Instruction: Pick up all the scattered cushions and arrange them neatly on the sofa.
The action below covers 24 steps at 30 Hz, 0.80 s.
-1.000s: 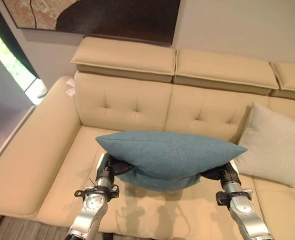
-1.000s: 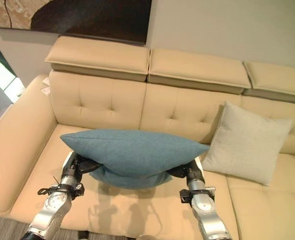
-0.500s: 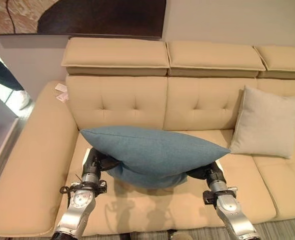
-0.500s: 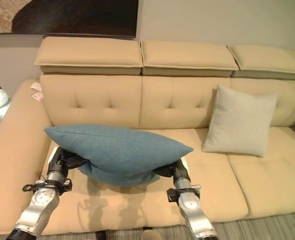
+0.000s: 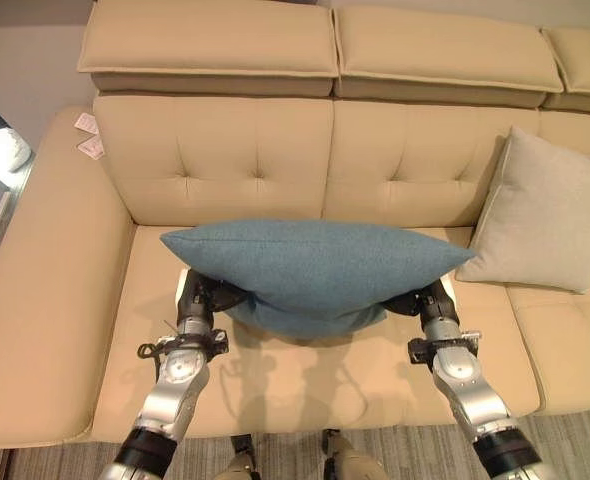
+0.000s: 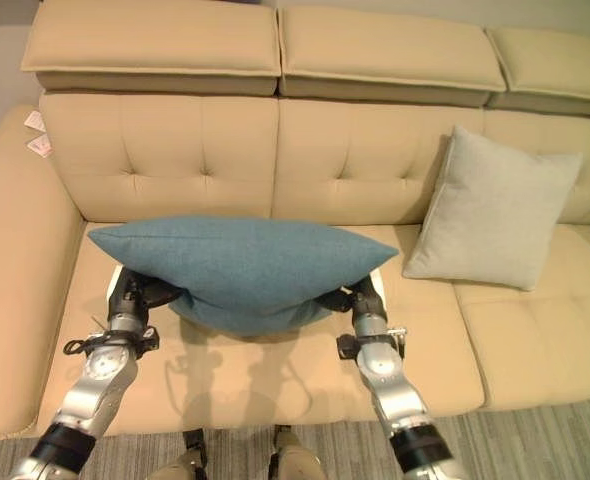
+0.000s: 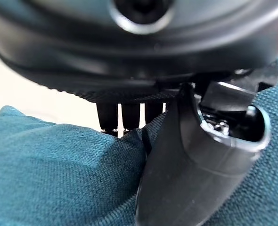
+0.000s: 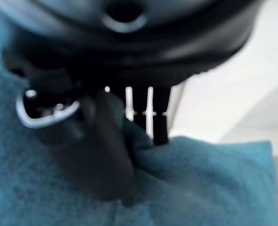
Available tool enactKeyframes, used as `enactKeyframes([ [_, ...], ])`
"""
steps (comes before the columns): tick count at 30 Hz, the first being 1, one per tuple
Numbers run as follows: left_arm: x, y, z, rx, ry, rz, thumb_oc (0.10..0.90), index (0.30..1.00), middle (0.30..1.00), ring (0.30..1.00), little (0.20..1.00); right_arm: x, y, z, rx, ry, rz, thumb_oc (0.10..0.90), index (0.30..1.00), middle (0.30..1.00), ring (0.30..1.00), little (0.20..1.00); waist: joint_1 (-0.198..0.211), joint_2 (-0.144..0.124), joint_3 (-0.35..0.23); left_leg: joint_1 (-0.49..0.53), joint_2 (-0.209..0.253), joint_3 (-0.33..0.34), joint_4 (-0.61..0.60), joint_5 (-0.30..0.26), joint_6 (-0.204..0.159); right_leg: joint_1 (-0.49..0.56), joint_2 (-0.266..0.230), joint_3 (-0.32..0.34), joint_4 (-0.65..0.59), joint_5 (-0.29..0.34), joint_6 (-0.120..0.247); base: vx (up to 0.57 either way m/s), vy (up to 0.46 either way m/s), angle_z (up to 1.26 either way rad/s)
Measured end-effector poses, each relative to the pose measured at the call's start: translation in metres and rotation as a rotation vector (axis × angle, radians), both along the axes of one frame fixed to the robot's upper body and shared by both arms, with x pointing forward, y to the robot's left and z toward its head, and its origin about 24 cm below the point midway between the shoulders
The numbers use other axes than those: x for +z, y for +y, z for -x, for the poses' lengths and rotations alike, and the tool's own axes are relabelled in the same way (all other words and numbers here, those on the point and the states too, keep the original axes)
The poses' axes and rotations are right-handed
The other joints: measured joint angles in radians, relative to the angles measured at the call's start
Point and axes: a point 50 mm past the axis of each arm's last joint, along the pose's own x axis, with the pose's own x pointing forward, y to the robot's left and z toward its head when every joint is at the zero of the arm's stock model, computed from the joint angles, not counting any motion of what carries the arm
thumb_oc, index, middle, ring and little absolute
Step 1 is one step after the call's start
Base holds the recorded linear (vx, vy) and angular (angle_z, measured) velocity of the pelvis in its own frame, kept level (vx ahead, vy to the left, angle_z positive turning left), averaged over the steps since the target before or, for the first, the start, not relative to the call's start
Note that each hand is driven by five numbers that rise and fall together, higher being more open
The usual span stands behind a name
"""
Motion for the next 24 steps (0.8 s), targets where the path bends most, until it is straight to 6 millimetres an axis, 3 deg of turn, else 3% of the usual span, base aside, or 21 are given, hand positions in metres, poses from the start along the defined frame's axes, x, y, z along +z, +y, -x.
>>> enactKeyframes([
  [2, 0.011, 0.000, -0.014, 0.015, -0.021, -0.016, 0.400, 0.300, 0.300, 0.300, 0.300, 0.018, 0.003, -0.019, -0.004, -0.040, 0.039, 0.400, 0.300, 0.300, 0.300, 0.300, 0.002, 0.015, 0.007, -0.035, 0.004, 0.001, 0.000, 0.010, 0.000, -0.037, 0.005, 0.001, 0.000, 0.012, -0.013, -0.09, -0.082, -0.03],
  [3, 0.012, 0.000, -0.015, 0.015, -0.023, -0.017, 0.400, 0.300, 0.300, 0.300, 0.300, 0.019, 0.003, -0.020, -0.004, -0.043, 0.039, 0.400, 0.300, 0.300, 0.300, 0.300, 0.002, 0.015, 0.007, -0.036, 0.004, 0.001, 0.000, 0.010, 0.000, -0.038, 0.005, 0.001, 0.000, 0.012, -0.013, -0.05, -0.067, -0.03],
  [4, 0.033, -0.002, -0.034, 0.019, -0.072, -0.055, 0.400, 0.300, 0.300, 0.300, 0.300, 0.043, 0.004, -0.039, -0.008, -0.098, 0.081, 0.400, 0.300, 0.300, 0.300, 0.300, 0.005, 0.021, 0.010, -0.093, 0.005, 0.002, 0.000, 0.023, -0.003, -0.096, 0.008, 0.001, 0.000, 0.022, -0.021, 0.00, -0.030, 0.01],
  [8, 0.061, -0.004, -0.054, 0.035, -0.137, -0.096, 0.400, 0.300, 0.300, 0.300, 0.300, 0.067, 0.002, -0.052, -0.040, -0.161, 0.092, 0.400, 0.300, 0.300, 0.300, 0.300, 0.013, 0.043, 0.025, -0.129, 0.011, -0.008, 0.000, 0.031, -0.003, -0.127, 0.013, -0.001, 0.000, 0.028, -0.024, 0.03, -0.031, 0.05],
  [10, 0.092, -0.012, -0.068, 0.036, -0.222, -0.110, 0.400, 0.300, 0.300, 0.300, 0.300, 0.092, -0.001, -0.063, -0.073, -0.222, 0.079, 0.400, 0.300, 0.300, 0.300, 0.300, 0.016, 0.066, 0.038, -0.162, 0.012, -0.021, 0.000, 0.035, -0.006, -0.153, 0.013, -0.015, 0.000, 0.028, -0.024, 0.04, -0.020, 0.10],
  [12, 0.106, -0.013, -0.072, 0.037, -0.263, -0.117, 0.400, 0.300, 0.300, 0.300, 0.300, 0.101, 0.000, -0.065, -0.083, -0.247, 0.069, 0.400, 0.300, 0.300, 0.300, 0.300, 0.021, 0.072, 0.042, -0.173, 0.014, -0.023, 0.000, 0.035, -0.006, -0.164, 0.015, -0.021, 0.001, 0.028, -0.024, 0.03, -0.011, 0.02],
  [18, 0.128, -0.016, -0.080, 0.035, -0.317, -0.128, 0.400, 0.300, 0.300, 0.300, 0.300, 0.120, -0.001, -0.073, -0.104, -0.286, 0.054, 0.400, 0.300, 0.300, 0.300, 0.300, 0.022, 0.081, 0.058, -0.190, 0.013, -0.051, 0.000, 0.035, -0.006, -0.176, 0.013, -0.024, 0.001, 0.025, -0.025, 0.04, -0.015, 0.03],
  [24, 0.126, -0.015, -0.080, 0.046, -0.311, -0.096, 0.400, 0.300, 0.300, 0.300, 0.300, 0.127, 0.001, -0.074, -0.102, -0.313, 0.054, 0.400, 0.300, 0.300, 0.300, 0.300, 0.025, 0.079, 0.077, -0.206, 0.012, -0.058, 0.000, 0.035, -0.006, -0.190, 0.013, -0.026, 0.001, 0.025, -0.025, 0.03, -0.018, 0.02],
])
